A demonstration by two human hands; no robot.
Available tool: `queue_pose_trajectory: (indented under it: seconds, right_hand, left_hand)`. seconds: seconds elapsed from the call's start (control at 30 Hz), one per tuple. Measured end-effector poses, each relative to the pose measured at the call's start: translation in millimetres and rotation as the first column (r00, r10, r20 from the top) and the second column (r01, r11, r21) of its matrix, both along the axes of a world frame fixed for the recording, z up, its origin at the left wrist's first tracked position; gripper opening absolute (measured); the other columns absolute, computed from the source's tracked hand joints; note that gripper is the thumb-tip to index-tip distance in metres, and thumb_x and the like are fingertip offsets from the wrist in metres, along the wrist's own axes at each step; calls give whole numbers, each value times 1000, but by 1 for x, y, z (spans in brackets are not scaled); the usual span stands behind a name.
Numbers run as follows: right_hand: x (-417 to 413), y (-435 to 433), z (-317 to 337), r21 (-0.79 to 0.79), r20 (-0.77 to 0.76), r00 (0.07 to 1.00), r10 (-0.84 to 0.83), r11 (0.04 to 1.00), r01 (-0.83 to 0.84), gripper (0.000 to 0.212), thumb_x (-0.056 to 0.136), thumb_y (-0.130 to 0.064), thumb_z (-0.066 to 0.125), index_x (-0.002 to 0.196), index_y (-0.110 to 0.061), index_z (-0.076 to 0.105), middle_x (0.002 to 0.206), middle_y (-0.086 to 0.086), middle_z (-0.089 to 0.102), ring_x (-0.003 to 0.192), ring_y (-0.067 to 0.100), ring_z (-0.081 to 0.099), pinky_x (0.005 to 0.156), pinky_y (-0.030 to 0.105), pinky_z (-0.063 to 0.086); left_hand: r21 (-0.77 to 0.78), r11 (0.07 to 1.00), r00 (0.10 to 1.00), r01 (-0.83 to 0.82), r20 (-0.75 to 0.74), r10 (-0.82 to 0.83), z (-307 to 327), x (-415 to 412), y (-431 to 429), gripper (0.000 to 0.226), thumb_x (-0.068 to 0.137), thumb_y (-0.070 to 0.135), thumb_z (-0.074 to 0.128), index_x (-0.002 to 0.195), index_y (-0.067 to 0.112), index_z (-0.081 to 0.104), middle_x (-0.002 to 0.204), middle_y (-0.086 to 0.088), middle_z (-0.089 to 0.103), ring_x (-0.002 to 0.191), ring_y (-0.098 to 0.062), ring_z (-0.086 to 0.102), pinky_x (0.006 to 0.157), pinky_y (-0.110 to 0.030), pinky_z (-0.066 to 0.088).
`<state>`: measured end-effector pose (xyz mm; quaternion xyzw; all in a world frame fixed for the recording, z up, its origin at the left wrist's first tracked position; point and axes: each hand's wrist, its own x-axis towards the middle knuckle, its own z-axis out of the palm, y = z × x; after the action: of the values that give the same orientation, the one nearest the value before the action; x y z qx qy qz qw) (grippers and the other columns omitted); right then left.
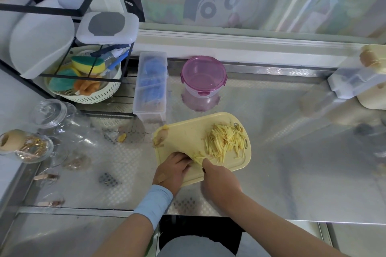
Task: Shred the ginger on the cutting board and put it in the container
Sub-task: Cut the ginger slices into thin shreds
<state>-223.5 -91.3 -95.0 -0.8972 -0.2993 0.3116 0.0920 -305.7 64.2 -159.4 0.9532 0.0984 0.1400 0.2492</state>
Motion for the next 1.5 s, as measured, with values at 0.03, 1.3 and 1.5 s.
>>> queue_pose_trajectory:
  seconds: [0.03,1.3,1.5]
  right_hand:
    - [-1,-5,2,10,-3,1000,-8,1000,8,22,89,-9,39,92,-28,29,73,0,49,64,25,50,50,32,35]
    - [-3,-7,0,-13,-7,999,-44,999,44,22,88,-10,38,91,-30,29,74,-1,48,64,23,49,50,30,35]
    - [-3,-7,-2,-23,-10,999,-44,999,44,19,88,-10,39,91,-26,31,75,1,49,64,25,49,55,34,42]
  left_hand:
    - [2,1000,1000,1,3,-1,-1,0,0,28,87,29,49,95,20,74,103,7,67,104,-8,51,76,-18,47]
    - [-47,999,1000,2,30,-1,-8,1,2,26,88,29,52,95,18,75,102,4,67,102,-11,51,81,-17,40]
    - [-64,998,1000,19,23,-17,-5,1,4,26,87,31,52,97,22,74,104,9,66,102,-9,52,76,-17,43]
